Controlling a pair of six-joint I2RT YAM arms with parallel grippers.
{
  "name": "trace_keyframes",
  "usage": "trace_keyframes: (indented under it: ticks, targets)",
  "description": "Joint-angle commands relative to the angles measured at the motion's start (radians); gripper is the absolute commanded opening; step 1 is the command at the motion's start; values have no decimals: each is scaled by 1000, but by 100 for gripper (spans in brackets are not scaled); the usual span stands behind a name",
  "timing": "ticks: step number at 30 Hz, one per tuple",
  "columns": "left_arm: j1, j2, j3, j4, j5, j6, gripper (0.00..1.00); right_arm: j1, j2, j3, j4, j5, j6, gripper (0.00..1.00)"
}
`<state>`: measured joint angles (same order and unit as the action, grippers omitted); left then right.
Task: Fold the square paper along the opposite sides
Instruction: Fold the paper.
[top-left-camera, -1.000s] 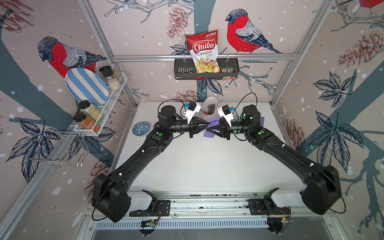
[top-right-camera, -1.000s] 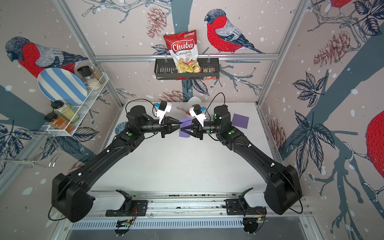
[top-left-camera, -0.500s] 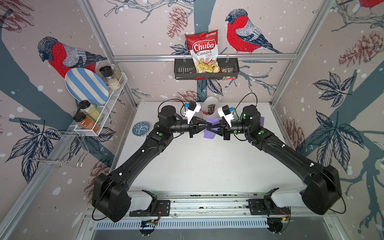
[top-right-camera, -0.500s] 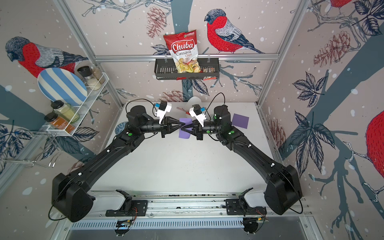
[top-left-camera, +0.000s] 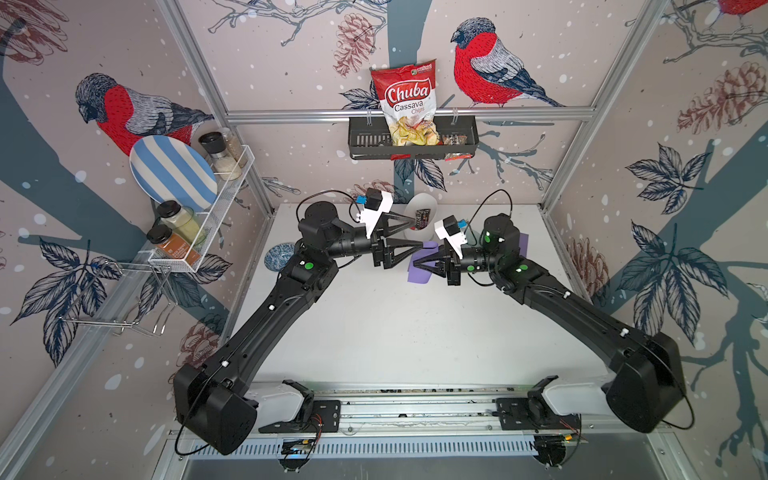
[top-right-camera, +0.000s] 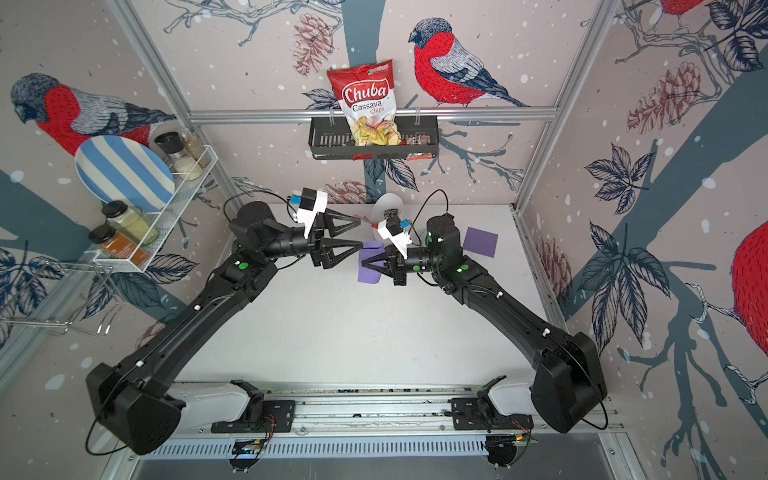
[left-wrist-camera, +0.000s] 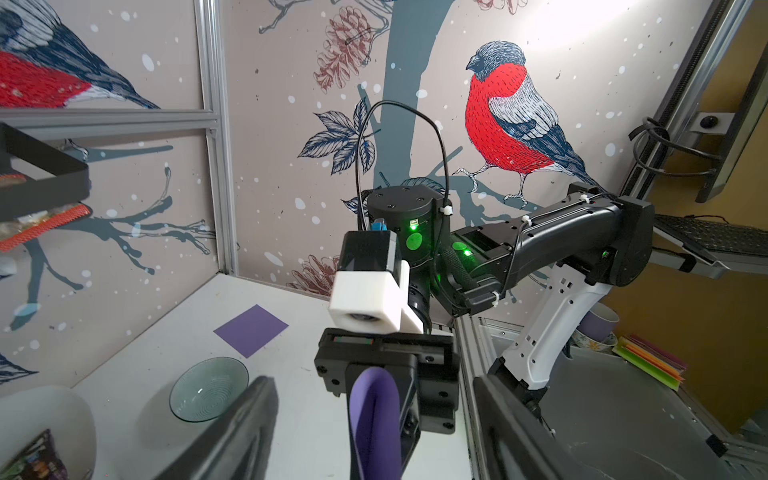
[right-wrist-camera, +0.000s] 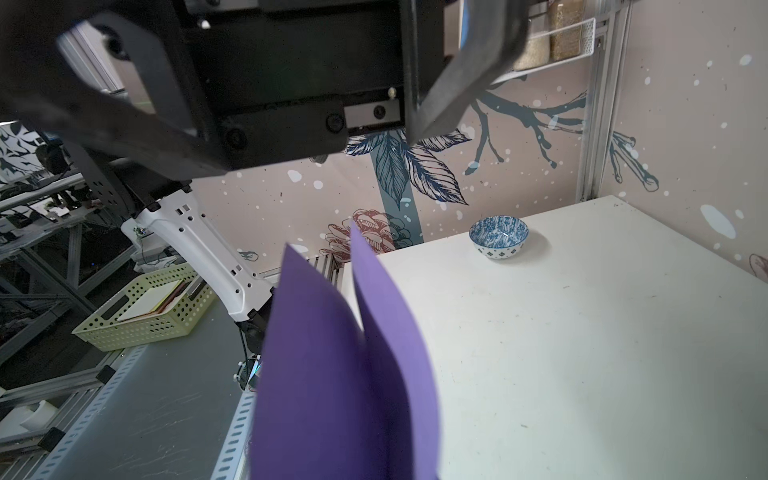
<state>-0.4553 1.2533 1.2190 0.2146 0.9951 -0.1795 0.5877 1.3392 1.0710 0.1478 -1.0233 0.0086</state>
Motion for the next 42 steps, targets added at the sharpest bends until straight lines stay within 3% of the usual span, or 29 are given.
trace_keyframes:
  ticks: [1,6,12,20,27,33,34,38,42]
  targets:
    - [18,-40,-26,4,46,53,86,-3,-21,9,-18,3,-31,0]
    - [19,-59,-98,-26,114,88,96,-6,-36,22,-19,-13,-38,0]
    - [18,-5,-93,-18,152,58,97,-6,-1,53,-21,-18,-26,0]
    - [15,9,-108,84,117,-6,96,6,33,67,-7,-21,-15,0]
    - [11,28,-106,124,111,-32,78,15,47,75,-3,-24,-13,0]
    - [11,38,-105,116,96,-26,76,19,41,75,-4,-27,-16,0]
    - [10,40,-103,117,96,-26,72,20,43,74,-3,-26,-16,0]
    - [11,45,-100,124,94,-32,36,23,47,77,-2,-26,-16,0]
    - [10,43,-102,128,90,-34,16,27,53,81,-4,-27,-18,0]
